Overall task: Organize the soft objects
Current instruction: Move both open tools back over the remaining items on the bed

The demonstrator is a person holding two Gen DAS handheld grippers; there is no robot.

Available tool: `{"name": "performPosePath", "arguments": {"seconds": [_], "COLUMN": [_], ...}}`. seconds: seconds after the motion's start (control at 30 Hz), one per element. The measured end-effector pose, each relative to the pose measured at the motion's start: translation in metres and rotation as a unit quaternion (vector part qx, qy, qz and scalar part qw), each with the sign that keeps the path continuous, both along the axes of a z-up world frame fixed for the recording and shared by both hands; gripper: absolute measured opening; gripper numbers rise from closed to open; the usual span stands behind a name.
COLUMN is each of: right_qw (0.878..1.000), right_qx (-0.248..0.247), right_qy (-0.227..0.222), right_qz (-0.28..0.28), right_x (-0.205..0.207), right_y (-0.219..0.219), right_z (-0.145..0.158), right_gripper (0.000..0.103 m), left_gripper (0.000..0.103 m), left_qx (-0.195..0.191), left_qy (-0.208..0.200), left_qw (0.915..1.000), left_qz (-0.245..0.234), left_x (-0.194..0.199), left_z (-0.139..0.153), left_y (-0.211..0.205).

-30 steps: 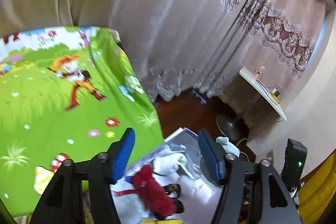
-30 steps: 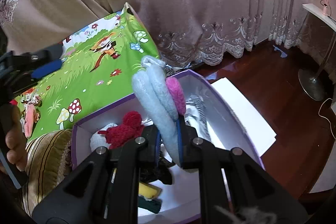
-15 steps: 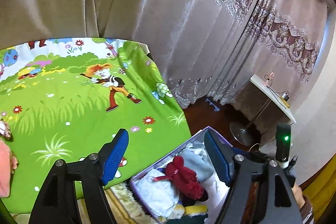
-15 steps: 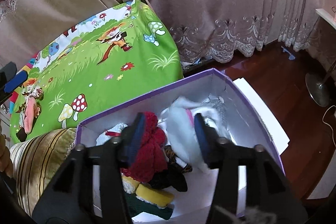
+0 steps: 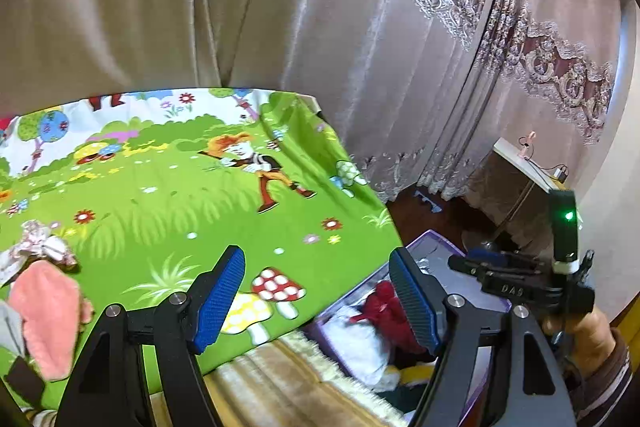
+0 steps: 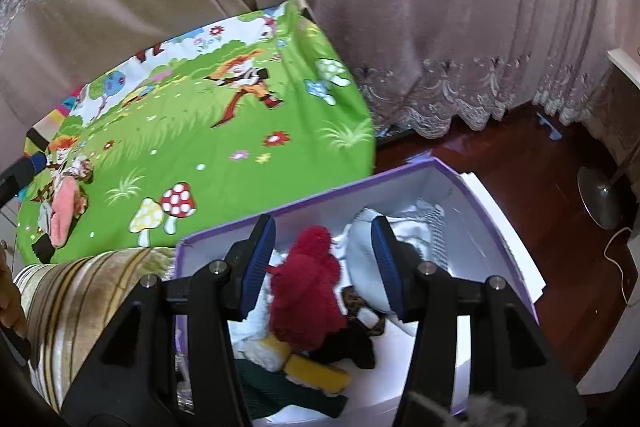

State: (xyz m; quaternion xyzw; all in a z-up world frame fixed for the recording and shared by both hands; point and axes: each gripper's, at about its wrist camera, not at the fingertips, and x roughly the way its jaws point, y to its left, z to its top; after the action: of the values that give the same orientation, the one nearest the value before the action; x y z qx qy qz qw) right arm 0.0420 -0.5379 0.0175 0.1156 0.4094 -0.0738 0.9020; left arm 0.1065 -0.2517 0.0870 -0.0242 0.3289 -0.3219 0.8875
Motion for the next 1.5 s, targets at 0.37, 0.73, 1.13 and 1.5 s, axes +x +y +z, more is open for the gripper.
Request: {"name": "performPosePath", "arguments": {"seconds": [0.37, 0.73, 1.13, 1.5], "right_qw": [0.998, 0.987, 0.973, 0.96], "right_qx": [-0.009, -0.006, -0.012, -0.017], "right_qy": [-0.011, -0.032, -0.014, 0.012], "right_qz": [0.066, 0.159, 0.228, 0.279], "right_x": [0.016, 0.036, 0.058, 0.077], "right_y": [0.066, 0.15, 0.228, 0.282], "right_z": [0.019, 0.039, 0.036, 0.026], "right_gripper": [0.055, 0.055, 0.055, 0.055], "left_gripper": [0.075, 0.075, 0.075, 0.075], "left_qx": [0.019, 0.046, 0.06, 0.094], "left_qy": [0.002, 0.026, 0.064, 0.14], "left_qw": [0.9981, 0.9902, 0.9744, 0.9689], "left_qz": [0.059, 0.13, 0.207, 0.181], "left_x": [-0.002, -0.002, -0.007, 0.002], "left_z": [-0.004, -0.013, -0.034, -0.066], "left_y": [0.058, 0.141, 0.249, 0.287]}}
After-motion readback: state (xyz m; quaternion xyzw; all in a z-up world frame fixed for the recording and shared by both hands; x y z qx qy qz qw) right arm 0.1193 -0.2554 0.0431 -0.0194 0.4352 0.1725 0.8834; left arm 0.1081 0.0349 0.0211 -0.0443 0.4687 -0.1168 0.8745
